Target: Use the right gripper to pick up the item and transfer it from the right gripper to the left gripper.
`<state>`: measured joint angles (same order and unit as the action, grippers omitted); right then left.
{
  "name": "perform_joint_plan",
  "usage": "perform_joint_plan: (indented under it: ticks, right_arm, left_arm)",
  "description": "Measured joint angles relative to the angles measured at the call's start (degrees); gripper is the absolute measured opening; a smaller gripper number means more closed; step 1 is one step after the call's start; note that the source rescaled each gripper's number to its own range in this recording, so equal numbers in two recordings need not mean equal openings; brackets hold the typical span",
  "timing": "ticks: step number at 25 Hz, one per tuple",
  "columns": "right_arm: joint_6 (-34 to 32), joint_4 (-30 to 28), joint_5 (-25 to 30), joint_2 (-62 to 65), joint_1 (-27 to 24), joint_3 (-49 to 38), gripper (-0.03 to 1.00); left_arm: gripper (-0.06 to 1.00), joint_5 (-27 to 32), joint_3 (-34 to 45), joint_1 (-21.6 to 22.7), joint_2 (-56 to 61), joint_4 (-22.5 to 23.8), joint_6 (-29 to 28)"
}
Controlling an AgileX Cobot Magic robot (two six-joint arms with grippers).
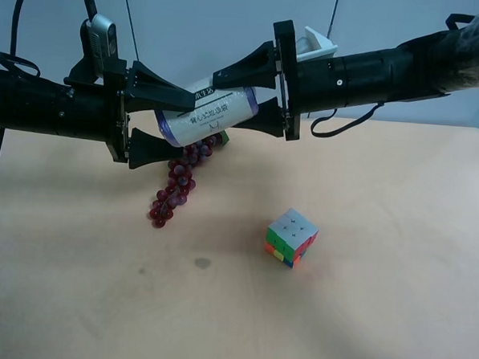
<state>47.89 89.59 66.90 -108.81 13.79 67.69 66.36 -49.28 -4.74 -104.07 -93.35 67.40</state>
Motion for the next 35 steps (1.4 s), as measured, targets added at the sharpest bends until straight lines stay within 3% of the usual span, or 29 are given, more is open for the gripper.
perform_joint_plan:
  ticks: [5,17,25,35]
  right_arm:
    - [0.12,-0.30,0.11,0.00,0.00,0.00,0.01]
    - [0.19,-0.06,0.46,0.00,0.00,0.00,0.01]
    - [0.54,0.23,0.59,0.00,0.00,0.00,0.01]
    - [4.43,0.72,0.49,0.00,0.00,0.00,0.00]
  left_arm:
    - [0.60,2.34,0.00,0.00,0.00,-2.93,0.37]
    - [0.51,2.34,0.00,0.00,-0.12,-3.96,0.81]
    - [0.19,2.27,0.00,0.00,-0.12,-3.90,0.15]
    - [0.18,2.63,0.00,0.00,-0.17,-3.90,-0.72]
